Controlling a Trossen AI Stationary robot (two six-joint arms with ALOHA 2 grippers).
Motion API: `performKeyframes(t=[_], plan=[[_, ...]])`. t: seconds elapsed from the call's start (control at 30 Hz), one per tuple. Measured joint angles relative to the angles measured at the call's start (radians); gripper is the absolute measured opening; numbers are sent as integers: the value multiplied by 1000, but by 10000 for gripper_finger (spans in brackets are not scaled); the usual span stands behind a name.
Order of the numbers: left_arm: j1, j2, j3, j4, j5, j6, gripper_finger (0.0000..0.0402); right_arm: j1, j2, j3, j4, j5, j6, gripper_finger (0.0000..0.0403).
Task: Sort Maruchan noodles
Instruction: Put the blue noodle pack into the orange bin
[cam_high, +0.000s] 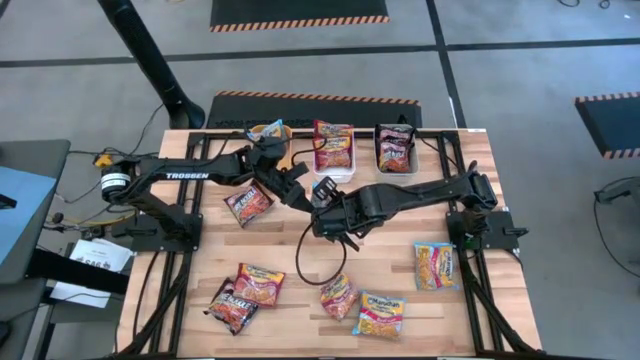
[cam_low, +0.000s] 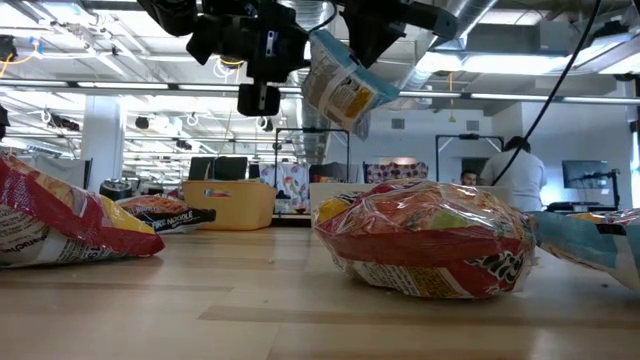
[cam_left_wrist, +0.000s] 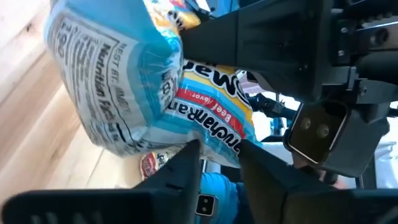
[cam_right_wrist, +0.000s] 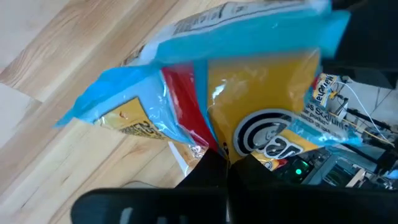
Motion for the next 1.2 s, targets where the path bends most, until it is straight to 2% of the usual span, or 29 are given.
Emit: performKeyframes(t=[0.17,0.23,0.4,0.6,1.07,1.2], plan=[[2,0,0,-11,-24,71,22,2,0,0,11,25,0,5],[2,0,0,-35,-42,107,6,4,0,0,11,44,1,5],[2,0,0,-110,-57,199,1,11,0,0,15,65,14,10],[2,0,0,-189,-111,294,0,16,0,0,14,65,56,38],[2,0,0,-189,-127,333,0,19,0,0,4,66,90,95],[2,0,0,-234,-145,364,0,19,0,0,1,68,124,111]])
